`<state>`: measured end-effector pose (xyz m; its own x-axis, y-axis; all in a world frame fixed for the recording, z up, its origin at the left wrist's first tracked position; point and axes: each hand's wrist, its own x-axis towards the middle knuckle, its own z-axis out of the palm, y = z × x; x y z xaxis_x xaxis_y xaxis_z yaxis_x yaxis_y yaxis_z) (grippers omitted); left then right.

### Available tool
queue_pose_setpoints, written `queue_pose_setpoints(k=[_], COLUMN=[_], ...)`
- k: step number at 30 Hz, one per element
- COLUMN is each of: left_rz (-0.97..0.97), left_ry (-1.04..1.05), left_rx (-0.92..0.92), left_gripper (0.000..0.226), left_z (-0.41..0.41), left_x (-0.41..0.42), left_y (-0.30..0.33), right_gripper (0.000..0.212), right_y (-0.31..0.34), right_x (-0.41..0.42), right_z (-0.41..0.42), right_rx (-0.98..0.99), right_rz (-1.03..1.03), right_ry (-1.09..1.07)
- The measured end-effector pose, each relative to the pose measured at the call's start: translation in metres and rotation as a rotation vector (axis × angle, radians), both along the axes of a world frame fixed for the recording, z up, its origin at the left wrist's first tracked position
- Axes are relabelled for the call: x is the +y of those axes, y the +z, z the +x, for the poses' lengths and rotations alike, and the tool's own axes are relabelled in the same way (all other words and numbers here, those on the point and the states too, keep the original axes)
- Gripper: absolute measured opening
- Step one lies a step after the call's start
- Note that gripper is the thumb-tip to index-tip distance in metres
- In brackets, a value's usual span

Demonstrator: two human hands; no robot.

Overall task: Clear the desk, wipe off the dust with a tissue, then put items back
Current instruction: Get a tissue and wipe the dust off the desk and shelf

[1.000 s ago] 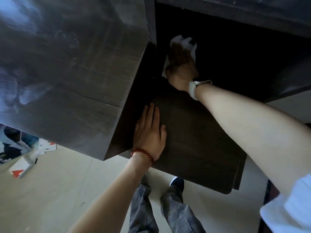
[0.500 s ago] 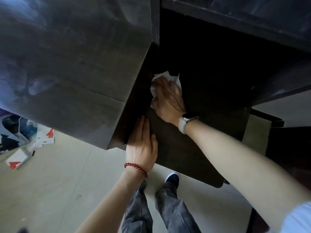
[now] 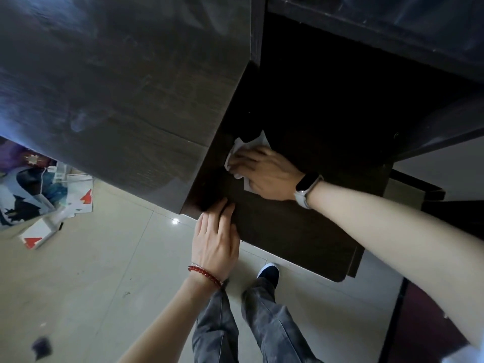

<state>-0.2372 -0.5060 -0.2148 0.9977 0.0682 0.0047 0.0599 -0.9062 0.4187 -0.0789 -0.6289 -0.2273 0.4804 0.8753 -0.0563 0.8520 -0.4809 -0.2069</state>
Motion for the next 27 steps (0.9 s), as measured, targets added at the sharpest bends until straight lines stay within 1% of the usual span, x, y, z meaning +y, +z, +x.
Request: queue_pose_setpoints(k=[2,3,5,6,7,8,9,11,13,14,16,18,21,24,27], left_rz=[0.015,0.03,0.063,0.076,0.086,0.093,0.096,0.071,0.053,0.053,0.041,0.026,0.004,-0.022,0.002], left_ry=[-0.005,-0.006,-0.013,-0.015,-0.019,-0.025,-0.028,-0.028,-0.013,0.0,0.009,-0.009,-0.029,-0.034,-0.058], left_rx=[0.012,0.021,0.034,0.035,0.032,0.03,0.024,0.008,0.016,0.022,0.024,0.006,-0.01,-0.013,-0.005], left_gripper=[0.038,0.039,0.04,0.039,0.039,0.038,0.037,0.036,0.036,0.036,0.036,0.033,0.033,0.038,0.043], left_z=[0.001,0.002,0.0,-0.002,-0.003,-0.006,-0.009,-0.018,-0.026,-0.029,-0.029,-0.025,-0.011,0.006,0.024], left_x=[0.001,0.002,0.002,0.002,0.003,0.005,0.008,0.013,0.018,0.019,0.02,0.018,0.01,-0.001,-0.009], left_y=[-0.003,-0.005,-0.007,-0.007,-0.008,-0.009,-0.01,-0.013,-0.013,-0.012,-0.009,-0.009,-0.009,-0.009,-0.011], right_gripper=[0.049,0.049,0.051,0.052,0.052,0.051,0.049,0.048,0.049,0.048,0.047,0.047,0.048,0.051,0.054], right_y=[-0.001,0.001,0.004,0.004,0.002,0.001,-0.001,-0.006,-0.006,-0.007,-0.011,-0.014,-0.014,-0.009,-0.007], right_x=[-0.003,-0.003,0.002,0.006,0.01,0.014,0.015,0.015,0.013,0.013,0.011,0.006,0.0,0.002,0.001], right_z=[0.008,0.011,0.016,0.015,0.009,-0.001,-0.014,-0.043,-0.063,-0.062,-0.052,-0.036,-0.008,0.023,0.035], right_rx=[0.003,0.027,0.118,0.142,0.134,0.108,0.096,0.097,0.073,0.044,-0.006,0.007,0.001,0.013,0.047], right_rz=[0.014,0.034,0.085,0.111,0.131,0.149,0.159,0.161,0.101,0.073,0.05,0.063,0.07,0.059,0.049], right_ry=[-0.034,-0.115,-0.368,-0.458,-0.489,-0.465,-0.396,-0.149,0.068,0.123,0.151,0.075,-0.182,-0.426,-0.461])
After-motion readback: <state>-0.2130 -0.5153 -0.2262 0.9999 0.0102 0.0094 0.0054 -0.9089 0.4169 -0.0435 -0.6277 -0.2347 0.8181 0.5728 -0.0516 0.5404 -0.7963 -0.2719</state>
